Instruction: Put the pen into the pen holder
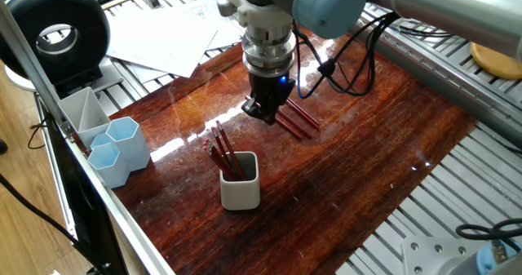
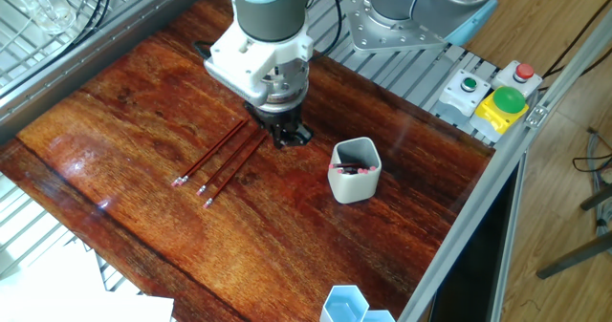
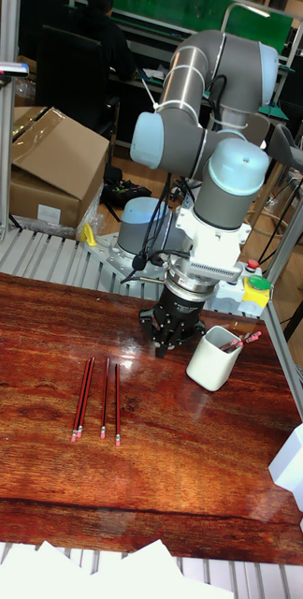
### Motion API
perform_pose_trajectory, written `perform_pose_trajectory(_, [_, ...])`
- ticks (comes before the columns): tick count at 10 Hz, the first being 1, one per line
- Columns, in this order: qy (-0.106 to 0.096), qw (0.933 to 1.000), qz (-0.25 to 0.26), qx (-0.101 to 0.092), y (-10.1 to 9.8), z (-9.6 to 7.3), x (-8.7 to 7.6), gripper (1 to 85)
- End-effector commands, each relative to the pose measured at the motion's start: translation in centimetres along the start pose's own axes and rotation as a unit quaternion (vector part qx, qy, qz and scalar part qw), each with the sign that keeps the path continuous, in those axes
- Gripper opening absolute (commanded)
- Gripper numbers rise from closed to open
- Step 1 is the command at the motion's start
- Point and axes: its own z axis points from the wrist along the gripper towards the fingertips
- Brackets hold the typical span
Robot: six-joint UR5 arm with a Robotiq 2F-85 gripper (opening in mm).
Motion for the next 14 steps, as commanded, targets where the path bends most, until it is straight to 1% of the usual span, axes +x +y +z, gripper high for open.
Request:
perform_pose_trajectory(1, [-0.019,0.9991,-0.027,-0.025,1.3,-0.1,-1.0,1.0])
perform_pose_trajectory(2, [-0.035,0.9984,-0.031,-0.033,1.7,-0.2,-1.8,1.0])
perform_pose_trajectory(4, [-0.082,0.9959,-0.021,-0.032,1.7,-0.5,-4.2,1.0])
perform_pose_trajectory(5, [-0.093,0.9952,-0.013,-0.029,1.5,-0.6,-4.8,1.0])
perform_pose_trajectory(6, [-0.092,0.9956,-0.004,-0.017,0.8,-0.5,-4.8,1.0])
perform_pose_trajectory(7, [-0.084,0.9963,0.006,-0.014,0.6,-0.5,-4.4,1.0])
perform_pose_trajectory(9, [-0.079,0.9965,0.019,-0.021,0.9,-0.4,-4.1,1.0])
perform_pose_trajectory(10, [-0.073,0.9965,0.025,-0.032,1.5,-0.4,-3.8,1.0])
perform_pose_trajectory(11, [-0.073,0.9958,0.035,-0.043,2.0,-0.5,-3.9,1.0])
perform_pose_trajectory(12, [-0.071,0.9953,0.051,-0.044,2.0,-0.5,-3.8,1.0])
perform_pose_trajectory(13, [-0.068,0.9952,0.060,-0.038,1.7,-0.4,-3.7,1.0])
perform_pose_trajectory(14, [-0.068,0.9953,0.058,-0.036,1.6,-0.4,-3.7,1.0])
